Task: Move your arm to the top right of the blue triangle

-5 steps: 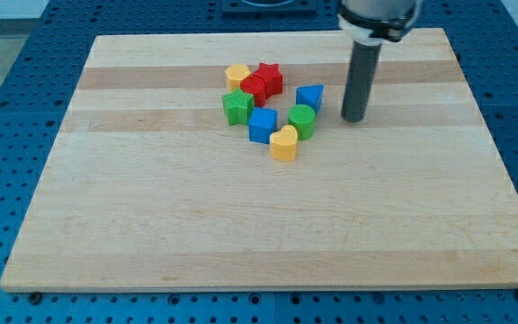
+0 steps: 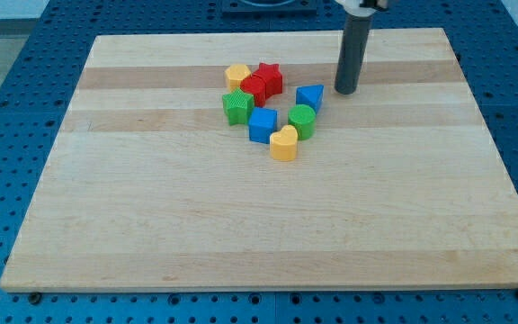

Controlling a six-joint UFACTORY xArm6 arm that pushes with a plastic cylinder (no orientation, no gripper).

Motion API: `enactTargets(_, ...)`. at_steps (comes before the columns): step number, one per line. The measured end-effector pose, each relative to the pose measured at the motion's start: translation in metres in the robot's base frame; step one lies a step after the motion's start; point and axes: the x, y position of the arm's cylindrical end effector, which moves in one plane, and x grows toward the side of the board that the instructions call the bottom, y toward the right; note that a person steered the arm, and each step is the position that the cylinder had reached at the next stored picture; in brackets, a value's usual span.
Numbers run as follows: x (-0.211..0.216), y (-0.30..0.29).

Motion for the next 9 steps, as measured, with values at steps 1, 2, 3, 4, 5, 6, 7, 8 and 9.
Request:
enactTargets(1,-0.005,-0.014)
enactTargets(2,-0.006,-0.026)
enactTargets(3,-0.006,-0.031)
enactTargets(4,-0.006,-0.031)
enactTargets(5,-0.003,-0.031)
enactTargets(6,0.0,-0.031)
enactTargets(7,0.001,-0.03)
enactTargets(8,0.001,-0.024)
enactTargets(9,0.002,-0.02)
